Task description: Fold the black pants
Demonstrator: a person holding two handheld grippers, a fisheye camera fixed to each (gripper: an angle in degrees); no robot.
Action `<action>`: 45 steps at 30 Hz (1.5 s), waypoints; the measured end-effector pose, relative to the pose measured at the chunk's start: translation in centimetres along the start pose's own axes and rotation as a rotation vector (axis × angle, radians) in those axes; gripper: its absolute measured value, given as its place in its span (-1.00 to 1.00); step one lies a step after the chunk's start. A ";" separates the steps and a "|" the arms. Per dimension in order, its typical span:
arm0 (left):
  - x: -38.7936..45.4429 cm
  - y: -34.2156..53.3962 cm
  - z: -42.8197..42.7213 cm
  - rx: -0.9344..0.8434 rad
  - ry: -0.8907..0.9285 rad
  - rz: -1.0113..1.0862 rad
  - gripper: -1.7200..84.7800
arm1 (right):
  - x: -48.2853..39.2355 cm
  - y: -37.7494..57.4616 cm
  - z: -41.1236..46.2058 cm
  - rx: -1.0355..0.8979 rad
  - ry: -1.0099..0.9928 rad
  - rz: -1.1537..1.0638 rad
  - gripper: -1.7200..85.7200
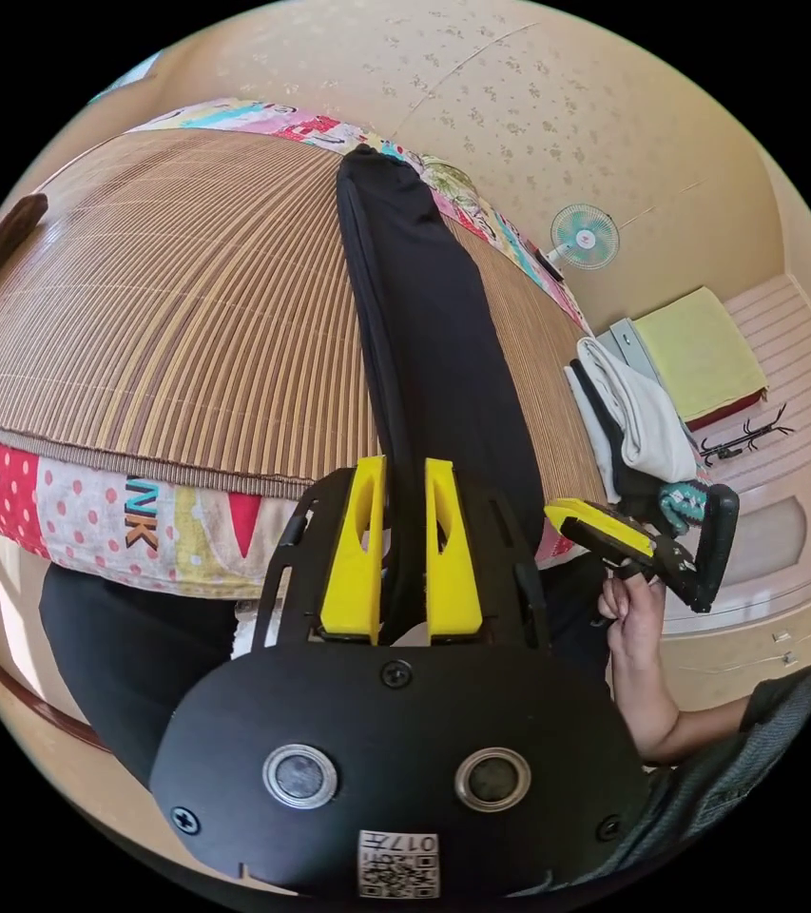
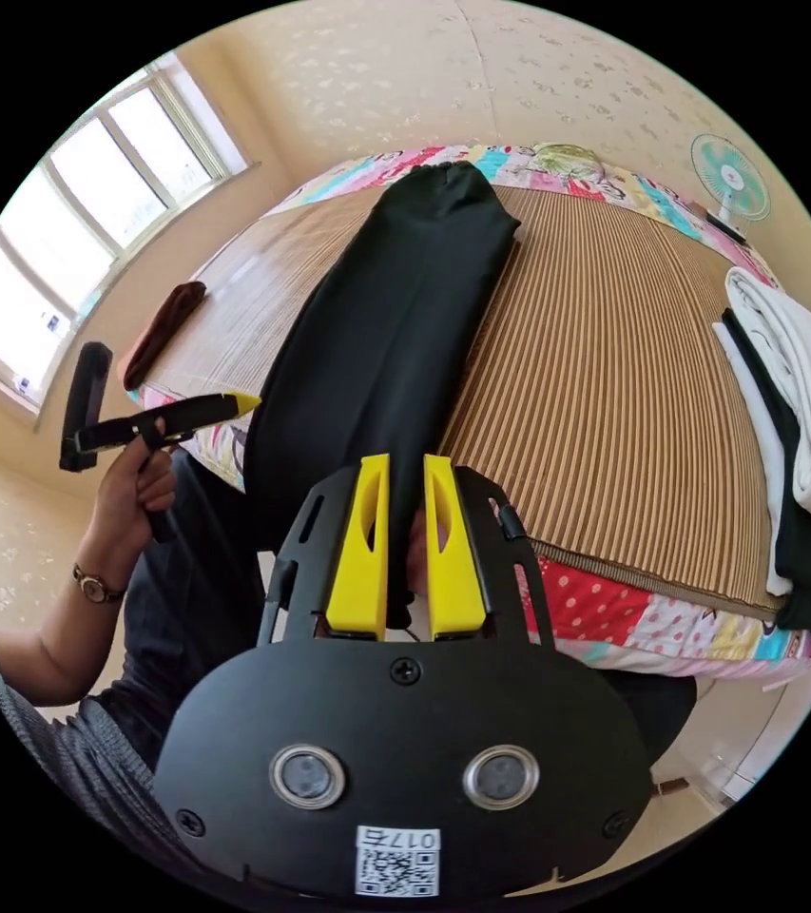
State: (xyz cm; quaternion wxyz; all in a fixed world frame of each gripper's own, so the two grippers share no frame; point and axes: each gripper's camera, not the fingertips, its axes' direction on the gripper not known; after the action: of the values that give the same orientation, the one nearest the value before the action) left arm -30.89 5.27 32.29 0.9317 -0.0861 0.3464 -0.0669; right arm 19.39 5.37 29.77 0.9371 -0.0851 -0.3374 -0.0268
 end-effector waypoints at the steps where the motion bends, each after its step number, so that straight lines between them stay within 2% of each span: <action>1: -0.2 -0.3 0.2 -0.006 0.008 -0.003 -0.76 | 2.0 -1.6 -0.1 -0.031 -0.078 0.030 -0.77; 5: -1.8 -2.0 0.9 0.001 0.075 -0.046 -0.73 | 8.8 -5.2 0.6 -0.065 -0.358 0.151 -0.69; 13: -3.6 -4.8 1.6 -0.026 0.164 -0.065 -0.80 | 13.6 -8.5 0.6 -0.100 -0.515 0.213 -0.79; 19: -5.8 -4.6 0.4 -0.042 0.360 -0.105 -0.84 | 14.5 -7.5 -4.4 0.007 -0.654 0.182 -0.88; 25: -1.9 0.1 -11.5 0.239 0.602 0.155 -0.86 | 11.7 -4.0 -18.5 0.281 -0.840 -0.043 -0.91; 34: 14.1 6.9 -33.4 0.601 0.602 0.617 -0.87 | 1.9 1.2 -43.0 0.600 -0.797 -0.455 -0.92; 39: 22.1 11.2 -44.0 0.795 0.706 0.831 -0.87 | -2.8 4.4 -53.9 0.728 -0.823 -0.662 -0.92; 42: 25.2 12.7 -48.2 0.851 0.809 0.913 -0.87 | -5.3 6.2 -58.8 0.796 -0.815 -0.739 -0.92; 45: 27.8 13.3 -50.7 0.887 0.819 0.887 -0.86 | -7.1 6.6 -61.2 0.843 -0.740 -0.744 -0.92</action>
State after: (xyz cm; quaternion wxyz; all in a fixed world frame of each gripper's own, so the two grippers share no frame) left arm -42.45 7.36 -25.80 0.6152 0.4773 0.6080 0.1548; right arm 53.03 0.91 -22.10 0.6412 0.4063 -0.6248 -0.1829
